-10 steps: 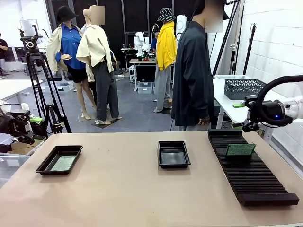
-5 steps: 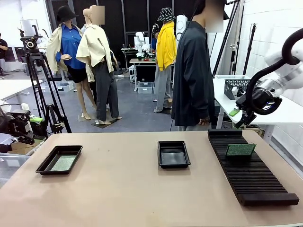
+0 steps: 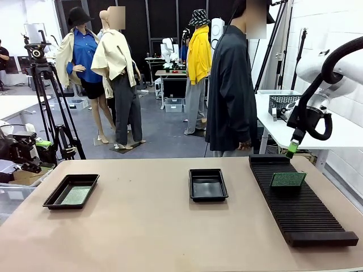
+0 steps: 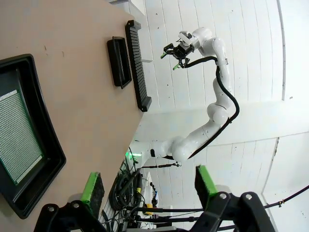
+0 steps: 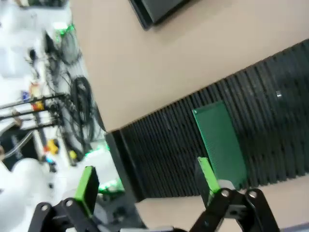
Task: Inspect and transfer BCBs to ESD trays.
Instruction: Pick up the Blank PCB from the PCB Rack and place it in the right ESD tray.
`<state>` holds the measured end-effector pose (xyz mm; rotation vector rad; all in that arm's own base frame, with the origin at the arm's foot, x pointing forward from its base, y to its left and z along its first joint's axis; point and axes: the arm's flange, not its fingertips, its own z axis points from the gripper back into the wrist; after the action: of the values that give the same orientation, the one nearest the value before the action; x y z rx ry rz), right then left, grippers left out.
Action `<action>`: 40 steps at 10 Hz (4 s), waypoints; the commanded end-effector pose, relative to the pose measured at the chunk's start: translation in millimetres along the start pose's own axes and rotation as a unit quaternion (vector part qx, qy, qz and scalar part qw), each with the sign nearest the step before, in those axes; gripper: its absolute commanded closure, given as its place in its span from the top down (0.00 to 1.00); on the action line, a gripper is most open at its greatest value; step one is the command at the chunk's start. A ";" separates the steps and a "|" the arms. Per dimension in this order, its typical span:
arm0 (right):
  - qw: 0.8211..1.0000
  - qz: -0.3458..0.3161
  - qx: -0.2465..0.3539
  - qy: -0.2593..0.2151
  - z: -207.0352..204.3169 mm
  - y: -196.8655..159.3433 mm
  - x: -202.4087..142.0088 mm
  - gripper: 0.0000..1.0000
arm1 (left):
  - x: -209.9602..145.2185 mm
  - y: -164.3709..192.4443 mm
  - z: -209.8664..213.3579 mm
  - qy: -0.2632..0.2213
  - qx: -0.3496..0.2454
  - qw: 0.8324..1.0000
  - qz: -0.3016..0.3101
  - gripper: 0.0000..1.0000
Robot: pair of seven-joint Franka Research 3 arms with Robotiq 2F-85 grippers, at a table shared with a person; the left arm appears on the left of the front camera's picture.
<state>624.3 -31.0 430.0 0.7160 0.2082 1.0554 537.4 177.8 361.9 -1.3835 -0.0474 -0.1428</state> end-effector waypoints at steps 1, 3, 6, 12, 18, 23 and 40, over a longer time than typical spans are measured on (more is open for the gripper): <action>0.996 0.066 -0.057 0.000 -20.9 12.1 -8.0 1.00 | -0.6 -1.5 -0.4 0.002 0.005 1.000 -0.001 1.00; 0.990 0.080 -0.118 0.011 -36.6 20.0 -6.2 1.00 | -0.6 -1.5 -0.4 0.002 0.005 1.000 -0.001 1.00; 0.976 0.101 -0.188 0.046 -55.1 32.6 -2.4 1.00 | -0.6 -1.5 -0.4 0.002 0.005 1.000 -0.001 1.00; 0.944 0.136 -0.276 0.118 -64.4 44.9 -6.5 1.00 | -0.6 -1.5 -0.4 0.002 0.005 1.000 -0.001 1.00; 0.928 0.164 -0.313 0.117 -80.1 29.6 -11.7 1.00 | -0.6 -1.5 -0.4 0.002 0.005 1.000 -0.001 1.00; 0.924 0.166 -0.326 0.113 -86.6 11.4 -6.8 1.00 | -0.6 -1.5 -0.4 0.002 0.005 1.000 -0.001 1.00; 0.921 0.172 -0.318 0.143 -88.1 1.5 5.0 0.32 | -0.6 -1.5 -0.4 0.002 0.005 1.000 -0.001 1.00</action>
<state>579.5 9.4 365.6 0.0176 -0.0505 1.4583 537.2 178.3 361.8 -1.3829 -0.0476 -0.1418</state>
